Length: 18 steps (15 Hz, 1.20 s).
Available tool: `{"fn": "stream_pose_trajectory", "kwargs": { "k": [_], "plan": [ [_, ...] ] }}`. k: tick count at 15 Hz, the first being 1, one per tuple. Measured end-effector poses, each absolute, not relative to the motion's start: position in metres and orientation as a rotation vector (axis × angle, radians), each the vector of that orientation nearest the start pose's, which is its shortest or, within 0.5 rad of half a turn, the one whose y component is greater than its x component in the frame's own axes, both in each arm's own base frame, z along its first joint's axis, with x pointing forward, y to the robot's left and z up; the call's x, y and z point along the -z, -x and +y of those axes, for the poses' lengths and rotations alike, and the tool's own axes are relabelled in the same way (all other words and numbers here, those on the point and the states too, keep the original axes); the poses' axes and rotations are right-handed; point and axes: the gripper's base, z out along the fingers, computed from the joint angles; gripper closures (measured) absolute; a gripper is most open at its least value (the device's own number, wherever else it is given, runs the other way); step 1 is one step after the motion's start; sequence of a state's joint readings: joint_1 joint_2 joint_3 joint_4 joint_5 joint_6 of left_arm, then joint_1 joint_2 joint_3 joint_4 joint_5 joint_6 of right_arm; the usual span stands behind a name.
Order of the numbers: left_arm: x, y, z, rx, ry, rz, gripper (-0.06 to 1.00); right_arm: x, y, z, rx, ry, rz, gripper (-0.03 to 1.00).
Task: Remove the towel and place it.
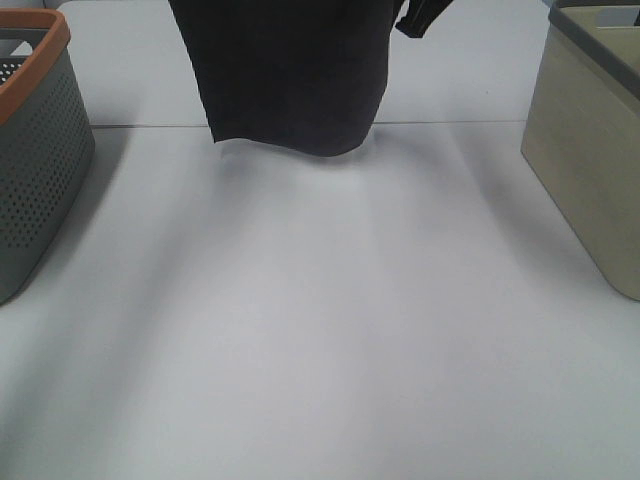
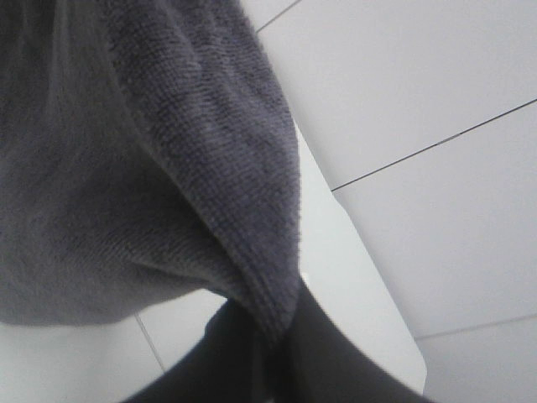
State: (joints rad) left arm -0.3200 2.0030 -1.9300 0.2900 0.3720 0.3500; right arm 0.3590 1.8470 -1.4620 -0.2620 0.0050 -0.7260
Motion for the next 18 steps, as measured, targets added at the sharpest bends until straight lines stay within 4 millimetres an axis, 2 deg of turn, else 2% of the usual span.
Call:
{"fn": "stream_pose_trajectory", "kwargs": {
  "k": [1,3,4,5,7,9,12,14,16,18],
  "plan": [
    [-0.346,-0.473,-0.147,-0.312,-0.835,1.765,0.94,-0.291,-0.428,0.148,0.436,1.171,1.525,0.94],
    [-0.309,-0.479,-0.152,-0.319,-0.904,1.909,0.94,-0.261,-0.443,0.131,0.402,1.126,1.664,0.94],
    [-0.29,-0.478,-0.155,-0.32,-0.948,2.016,0.94,-0.246,-0.444,0.126,0.371,1.127,1.767,0.94],
    [-0.26,-0.466,-0.159,-0.298,-1.057,2.241,0.94,-0.221,-0.433,0.125,0.274,1.15,1.982,0.94],
    [-0.257,-0.458,-0.159,-0.267,-1.12,2.319,0.94,-0.212,-0.422,0.127,0.203,1.199,2.116,0.94],
    [-0.267,-0.46,-0.16,-0.266,-1.099,2.249,0.94,-0.227,-0.423,0.128,0.209,1.144,2.048,0.94],
    [-0.283,-0.473,-0.164,-0.284,-1.017,2.044,0.94,-0.255,-0.434,0.13,0.263,1.001,1.808,0.94],
    [-0.294,-0.48,-0.165,-0.335,-0.973,1.914,0.94,-0.265,-0.438,0.131,0.284,0.946,1.71,0.94],
    [-0.306,-0.489,-0.16,-0.372,-0.908,1.779,0.94,-0.282,-0.443,0.132,0.318,0.847,1.535,0.94],
    [-0.312,-0.496,-0.147,-0.4,-0.85,1.715,0.94,-0.294,-0.446,0.133,0.344,0.77,1.397,0.94]
  ]
}}
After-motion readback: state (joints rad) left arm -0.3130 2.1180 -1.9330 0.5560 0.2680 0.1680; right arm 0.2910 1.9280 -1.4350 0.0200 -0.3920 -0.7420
